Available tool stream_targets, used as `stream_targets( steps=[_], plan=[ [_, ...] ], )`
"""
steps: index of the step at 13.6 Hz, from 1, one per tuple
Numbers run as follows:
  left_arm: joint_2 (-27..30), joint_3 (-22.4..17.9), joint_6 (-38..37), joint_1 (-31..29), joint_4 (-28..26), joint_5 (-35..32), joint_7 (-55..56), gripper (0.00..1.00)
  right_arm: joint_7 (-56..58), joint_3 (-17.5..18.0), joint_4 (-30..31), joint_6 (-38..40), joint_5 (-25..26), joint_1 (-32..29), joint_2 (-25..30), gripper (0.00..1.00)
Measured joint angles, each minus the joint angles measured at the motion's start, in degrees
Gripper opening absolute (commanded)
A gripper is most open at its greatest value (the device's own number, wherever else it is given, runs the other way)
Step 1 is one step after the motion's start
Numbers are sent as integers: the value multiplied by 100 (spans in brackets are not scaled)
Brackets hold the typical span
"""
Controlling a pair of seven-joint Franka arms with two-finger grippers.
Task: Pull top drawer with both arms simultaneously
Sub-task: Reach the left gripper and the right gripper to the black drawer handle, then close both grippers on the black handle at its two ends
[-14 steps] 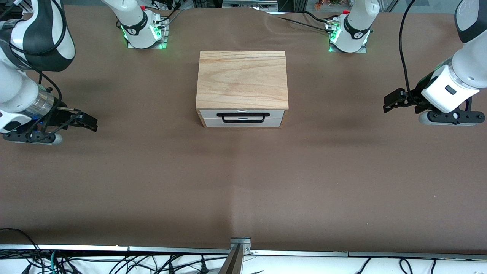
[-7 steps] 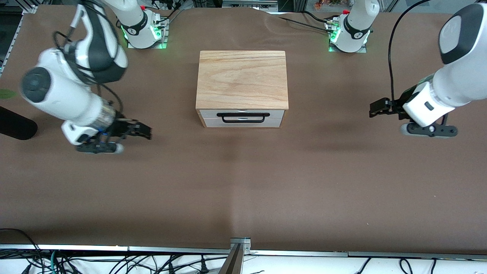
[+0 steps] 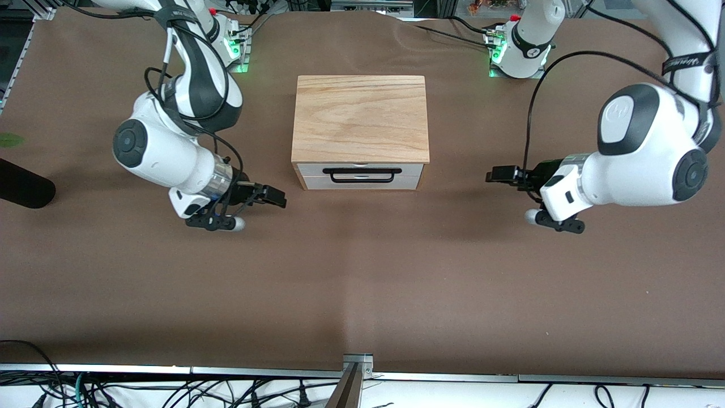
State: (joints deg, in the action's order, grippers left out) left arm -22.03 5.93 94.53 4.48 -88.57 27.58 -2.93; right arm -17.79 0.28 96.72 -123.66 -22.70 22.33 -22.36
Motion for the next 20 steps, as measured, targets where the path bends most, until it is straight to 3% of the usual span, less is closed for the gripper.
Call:
stream_targets(
  steps=[4,11,14,17,19,20],
  plan=[
    [-357,15,173,220,-5,1083,-759,100,470,65,6,-580,-216,457,-371,99],
    [-1219,21,585,467,-55,2548,-2290,100,1876,198,165,-721,-1932,559,-505,97],
    [-1347,22,968,663,-587,3512,-3164,100,2826,197,650,-711,-2793,557,-510,97],
    [-1371,21,1177,764,-1232,4340,-4035,100,3139,196,751,-595,-3065,556,-504,97],
    [-1371,21,1284,807,-1459,4644,-4394,100,3284,193,752,-460,-3231,554,-499,85],
    [-1371,22,1300,833,-1508,4700,-4469,99,3338,189,753,-424,-3303,552,-499,83]
  ],
)
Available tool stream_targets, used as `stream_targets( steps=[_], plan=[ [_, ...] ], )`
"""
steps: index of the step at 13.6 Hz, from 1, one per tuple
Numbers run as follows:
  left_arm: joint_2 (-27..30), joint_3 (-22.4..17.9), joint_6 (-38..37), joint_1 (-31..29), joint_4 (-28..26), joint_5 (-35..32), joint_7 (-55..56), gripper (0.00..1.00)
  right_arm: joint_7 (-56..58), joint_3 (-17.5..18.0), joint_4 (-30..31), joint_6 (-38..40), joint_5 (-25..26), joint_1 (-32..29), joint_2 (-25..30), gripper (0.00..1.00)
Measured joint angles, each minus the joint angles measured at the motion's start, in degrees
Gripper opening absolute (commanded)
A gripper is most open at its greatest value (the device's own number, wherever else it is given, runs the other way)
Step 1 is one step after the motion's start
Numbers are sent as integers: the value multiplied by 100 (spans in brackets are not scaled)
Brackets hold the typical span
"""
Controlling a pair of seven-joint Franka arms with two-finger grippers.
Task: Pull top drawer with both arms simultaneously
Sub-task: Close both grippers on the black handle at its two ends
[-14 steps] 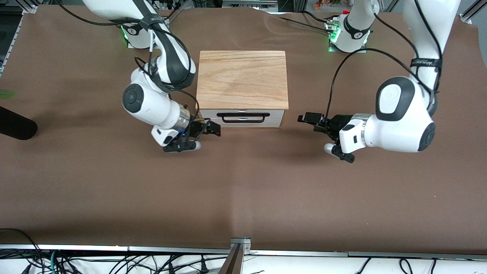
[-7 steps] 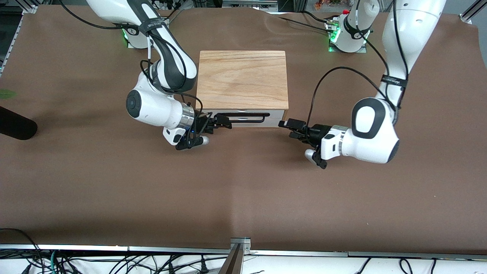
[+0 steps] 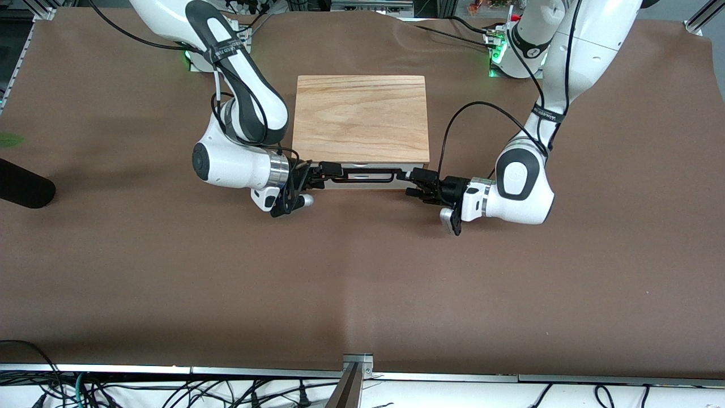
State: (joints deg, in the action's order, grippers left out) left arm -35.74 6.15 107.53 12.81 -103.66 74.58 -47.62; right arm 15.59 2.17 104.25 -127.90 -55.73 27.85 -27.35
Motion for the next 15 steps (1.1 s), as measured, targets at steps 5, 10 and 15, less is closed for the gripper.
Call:
stream_targets(
  steps=[5,10,15],
  plan=[
    [1,3,35,146,-13,206,-25,60,242,-11,21,257,-42,-94,-11,63],
    [1,0,68,158,-13,207,-32,16,452,-8,49,387,-207,-201,-111,59],
    [-4,-2,112,158,-17,210,-146,12,472,6,48,385,-247,-157,-126,43]
  ],
)
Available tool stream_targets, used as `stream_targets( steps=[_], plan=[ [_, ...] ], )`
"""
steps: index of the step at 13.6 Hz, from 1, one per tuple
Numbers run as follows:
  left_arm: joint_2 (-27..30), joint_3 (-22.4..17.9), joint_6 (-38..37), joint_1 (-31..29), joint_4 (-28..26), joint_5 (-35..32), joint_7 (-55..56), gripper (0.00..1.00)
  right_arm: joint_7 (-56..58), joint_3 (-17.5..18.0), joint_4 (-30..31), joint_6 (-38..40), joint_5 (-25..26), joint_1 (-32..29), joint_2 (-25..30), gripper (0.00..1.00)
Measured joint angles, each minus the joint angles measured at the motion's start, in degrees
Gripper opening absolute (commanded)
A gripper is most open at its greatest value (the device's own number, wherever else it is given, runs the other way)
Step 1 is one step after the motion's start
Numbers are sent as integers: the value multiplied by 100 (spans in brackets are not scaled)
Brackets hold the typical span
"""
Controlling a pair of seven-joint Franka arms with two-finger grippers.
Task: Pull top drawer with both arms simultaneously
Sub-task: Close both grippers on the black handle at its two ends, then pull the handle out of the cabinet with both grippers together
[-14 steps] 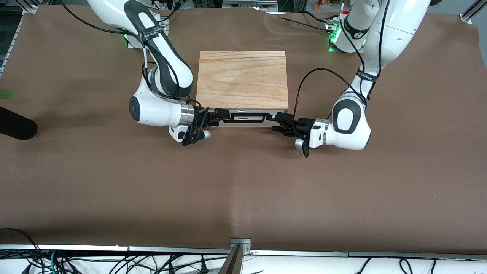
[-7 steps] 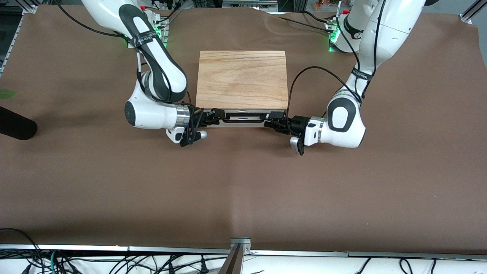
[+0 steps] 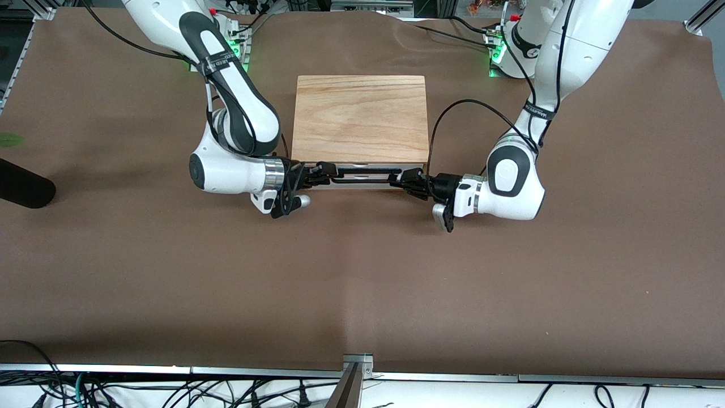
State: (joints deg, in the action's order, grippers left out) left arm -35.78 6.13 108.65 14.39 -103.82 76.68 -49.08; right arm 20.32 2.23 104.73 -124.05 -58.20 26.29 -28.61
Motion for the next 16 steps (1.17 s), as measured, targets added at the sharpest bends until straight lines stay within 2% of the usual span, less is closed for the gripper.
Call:
stream_targets(
  steps=[1,2,3,4,11,16],
  plan=[
    [0,0,0,0,0,0,-3,13,0,0,-6,-3,-7,5,0,27],
    [0,1,1,0,0,0,-5,13,5,0,-7,-3,-7,6,0,21],
    [0,1,3,1,0,0,-7,13,6,0,-12,-3,-10,7,0,7],
    [0,1,5,1,0,0,-7,13,8,1,-14,-3,-11,9,0,0],
    [1,7,61,2,3,1,-19,12,82,-4,-48,-1,-21,-3,-34,0],
    [-73,7,248,4,197,1,-15,12,112,-11,-348,62,-17,-90,-236,0]
  ],
)
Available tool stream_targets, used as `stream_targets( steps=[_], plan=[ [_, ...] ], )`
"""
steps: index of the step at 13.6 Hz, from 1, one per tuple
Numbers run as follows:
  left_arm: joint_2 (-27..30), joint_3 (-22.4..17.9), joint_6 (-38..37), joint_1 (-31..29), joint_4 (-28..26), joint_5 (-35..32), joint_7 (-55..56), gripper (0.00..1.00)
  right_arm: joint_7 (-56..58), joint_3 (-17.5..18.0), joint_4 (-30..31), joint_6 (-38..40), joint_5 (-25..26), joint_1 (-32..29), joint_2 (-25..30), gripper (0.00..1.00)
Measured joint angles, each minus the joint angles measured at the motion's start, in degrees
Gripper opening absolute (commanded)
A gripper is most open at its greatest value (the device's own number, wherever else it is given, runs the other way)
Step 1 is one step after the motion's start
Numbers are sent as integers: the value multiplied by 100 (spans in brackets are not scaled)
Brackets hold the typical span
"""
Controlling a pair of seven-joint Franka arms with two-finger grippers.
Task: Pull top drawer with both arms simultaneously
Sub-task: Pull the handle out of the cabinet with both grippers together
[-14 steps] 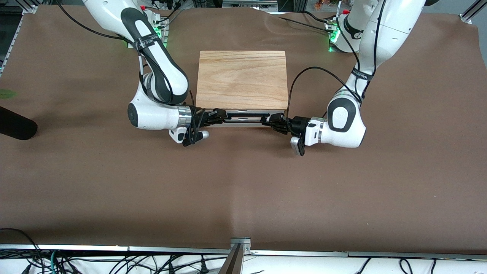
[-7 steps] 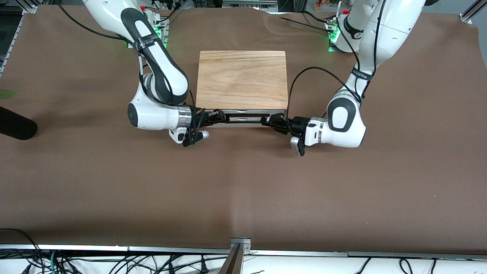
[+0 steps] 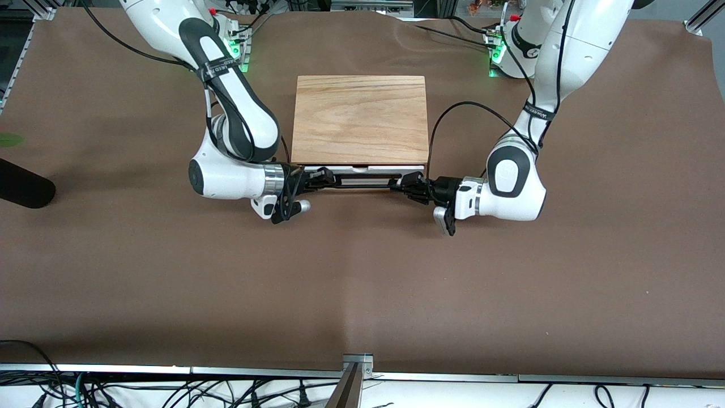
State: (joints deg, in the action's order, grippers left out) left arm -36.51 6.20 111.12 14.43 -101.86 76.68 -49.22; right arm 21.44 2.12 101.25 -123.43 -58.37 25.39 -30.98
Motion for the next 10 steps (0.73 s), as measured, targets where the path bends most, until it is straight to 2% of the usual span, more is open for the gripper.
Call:
stream_targets(
  steps=[10],
  plan=[
    [-761,-55,-390,-69,1080,-37,196,10,-1,11,-512,107,-1,-207,-350,0]
  ],
)
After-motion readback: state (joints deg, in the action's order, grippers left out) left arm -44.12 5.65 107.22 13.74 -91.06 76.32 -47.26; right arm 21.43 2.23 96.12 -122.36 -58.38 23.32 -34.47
